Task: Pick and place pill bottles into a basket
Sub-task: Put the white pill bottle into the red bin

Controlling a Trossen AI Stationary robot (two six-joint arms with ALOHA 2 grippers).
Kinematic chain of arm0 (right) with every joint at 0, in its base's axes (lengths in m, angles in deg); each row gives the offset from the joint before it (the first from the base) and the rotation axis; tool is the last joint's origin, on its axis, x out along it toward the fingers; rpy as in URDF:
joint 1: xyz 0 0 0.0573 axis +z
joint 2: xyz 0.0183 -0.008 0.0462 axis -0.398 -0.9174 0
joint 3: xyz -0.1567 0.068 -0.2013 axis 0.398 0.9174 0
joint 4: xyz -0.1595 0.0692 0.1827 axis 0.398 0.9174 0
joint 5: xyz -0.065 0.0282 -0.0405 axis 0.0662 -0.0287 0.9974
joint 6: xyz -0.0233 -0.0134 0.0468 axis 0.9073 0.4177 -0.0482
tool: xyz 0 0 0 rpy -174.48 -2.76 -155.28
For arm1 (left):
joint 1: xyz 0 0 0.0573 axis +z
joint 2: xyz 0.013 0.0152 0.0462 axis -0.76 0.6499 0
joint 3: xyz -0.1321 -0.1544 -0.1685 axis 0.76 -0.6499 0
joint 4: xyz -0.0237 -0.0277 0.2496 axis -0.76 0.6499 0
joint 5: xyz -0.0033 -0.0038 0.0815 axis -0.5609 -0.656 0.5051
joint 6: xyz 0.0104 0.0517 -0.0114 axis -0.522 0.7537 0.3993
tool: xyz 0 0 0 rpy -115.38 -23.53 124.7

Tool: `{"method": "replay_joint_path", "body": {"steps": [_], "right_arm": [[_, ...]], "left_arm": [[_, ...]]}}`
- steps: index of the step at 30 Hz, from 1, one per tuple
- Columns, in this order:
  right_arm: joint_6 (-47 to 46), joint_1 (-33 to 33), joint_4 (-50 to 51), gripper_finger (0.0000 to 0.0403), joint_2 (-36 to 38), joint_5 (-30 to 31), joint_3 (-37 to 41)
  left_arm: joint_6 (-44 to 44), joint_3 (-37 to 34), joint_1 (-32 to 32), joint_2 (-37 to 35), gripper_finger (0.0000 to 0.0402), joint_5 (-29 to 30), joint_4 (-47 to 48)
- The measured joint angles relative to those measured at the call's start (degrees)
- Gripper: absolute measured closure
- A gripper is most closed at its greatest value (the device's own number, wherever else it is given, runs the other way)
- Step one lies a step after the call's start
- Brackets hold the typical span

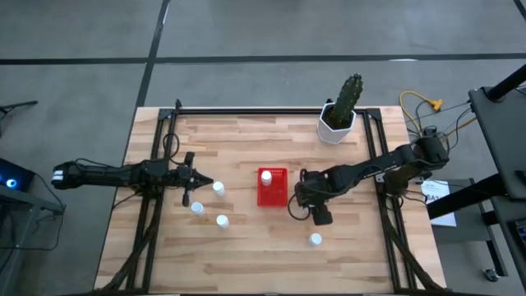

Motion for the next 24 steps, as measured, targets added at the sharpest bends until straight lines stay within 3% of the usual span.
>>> {"method": "replay_joint_path", "body": {"steps": [11, 24], "right_arm": [[1.4, -0.33, 0.26, 0.0252, -0.13, -0.52, -0.02], [1.87, -0.39, 1.5, 0.0252, -0.02, -0.48, -1.4]], "left_arm": [[0.0, 0.0, -0.01, -0.01, 0.04, 0.0, 0.02], [0.02, 0.0, -0.01, 0.02, 0.04, 0.0, 0.0]]}}
